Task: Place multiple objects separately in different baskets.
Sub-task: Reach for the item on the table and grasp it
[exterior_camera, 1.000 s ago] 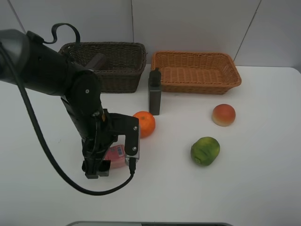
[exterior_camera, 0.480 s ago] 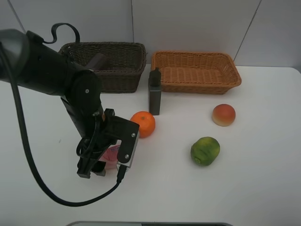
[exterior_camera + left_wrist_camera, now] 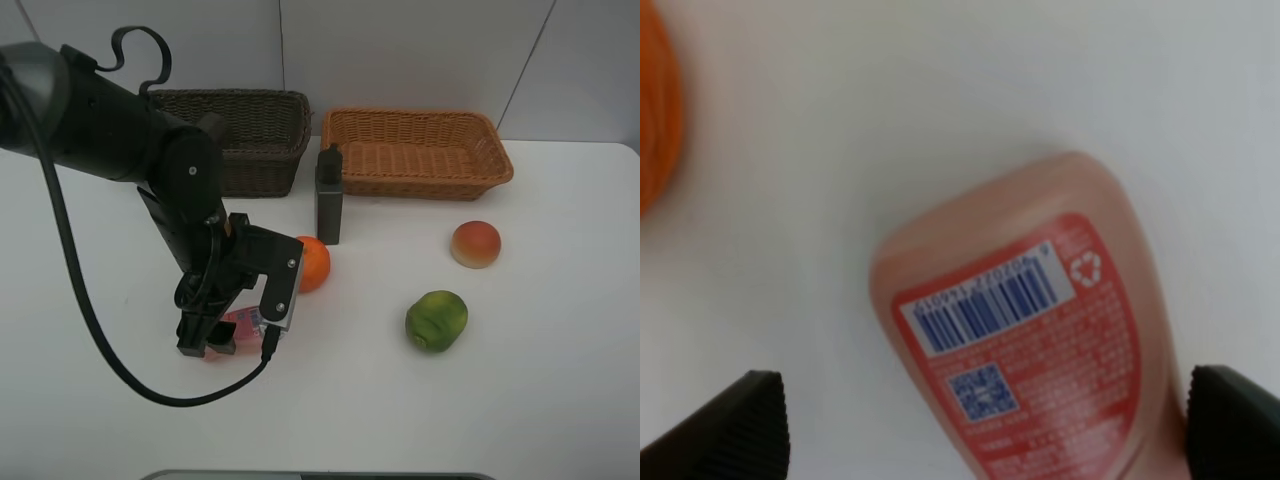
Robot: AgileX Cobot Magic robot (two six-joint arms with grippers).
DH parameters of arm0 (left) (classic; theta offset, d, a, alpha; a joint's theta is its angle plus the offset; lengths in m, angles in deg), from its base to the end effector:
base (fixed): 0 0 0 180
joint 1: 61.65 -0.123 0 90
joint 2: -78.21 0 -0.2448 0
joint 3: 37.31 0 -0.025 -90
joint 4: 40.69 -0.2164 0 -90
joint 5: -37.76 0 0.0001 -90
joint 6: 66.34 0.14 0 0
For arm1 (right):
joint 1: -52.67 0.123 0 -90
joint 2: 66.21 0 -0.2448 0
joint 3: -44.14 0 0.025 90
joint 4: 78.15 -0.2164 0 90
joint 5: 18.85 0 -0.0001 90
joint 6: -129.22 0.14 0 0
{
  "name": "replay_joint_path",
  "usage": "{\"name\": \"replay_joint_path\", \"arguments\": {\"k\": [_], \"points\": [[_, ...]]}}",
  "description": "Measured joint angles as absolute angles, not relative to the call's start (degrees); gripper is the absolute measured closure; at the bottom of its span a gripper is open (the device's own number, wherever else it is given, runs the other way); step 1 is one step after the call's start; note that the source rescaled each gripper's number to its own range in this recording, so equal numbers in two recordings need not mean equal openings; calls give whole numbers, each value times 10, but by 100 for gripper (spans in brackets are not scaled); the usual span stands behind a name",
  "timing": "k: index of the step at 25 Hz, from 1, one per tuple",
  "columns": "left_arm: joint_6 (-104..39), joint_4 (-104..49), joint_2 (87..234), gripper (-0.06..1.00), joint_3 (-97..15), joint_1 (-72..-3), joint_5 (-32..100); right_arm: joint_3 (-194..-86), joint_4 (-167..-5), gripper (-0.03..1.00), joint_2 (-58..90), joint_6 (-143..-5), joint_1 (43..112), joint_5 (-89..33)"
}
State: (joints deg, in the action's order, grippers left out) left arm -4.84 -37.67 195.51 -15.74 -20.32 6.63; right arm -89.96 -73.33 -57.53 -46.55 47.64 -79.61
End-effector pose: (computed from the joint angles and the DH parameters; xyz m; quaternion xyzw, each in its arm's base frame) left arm 0.2211 -0.1995 0.0562 0.7652 0.6377 0.0000 0.0885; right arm 0.0450 -0.0143 0.2461 0.0704 0.8413 -0.0457 0.5340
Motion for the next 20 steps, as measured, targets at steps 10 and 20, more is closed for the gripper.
{"name": "replay_joint_path", "arguments": {"k": [10, 20], "points": [[-48, -372, 1979, -6, -160, -203, 102, -900, -733, 11, -575, -465, 476, -796], [-49, -372, 1992, -6, -160, -205, 107, -900, -733, 11, -575, -465, 476, -796]]}}
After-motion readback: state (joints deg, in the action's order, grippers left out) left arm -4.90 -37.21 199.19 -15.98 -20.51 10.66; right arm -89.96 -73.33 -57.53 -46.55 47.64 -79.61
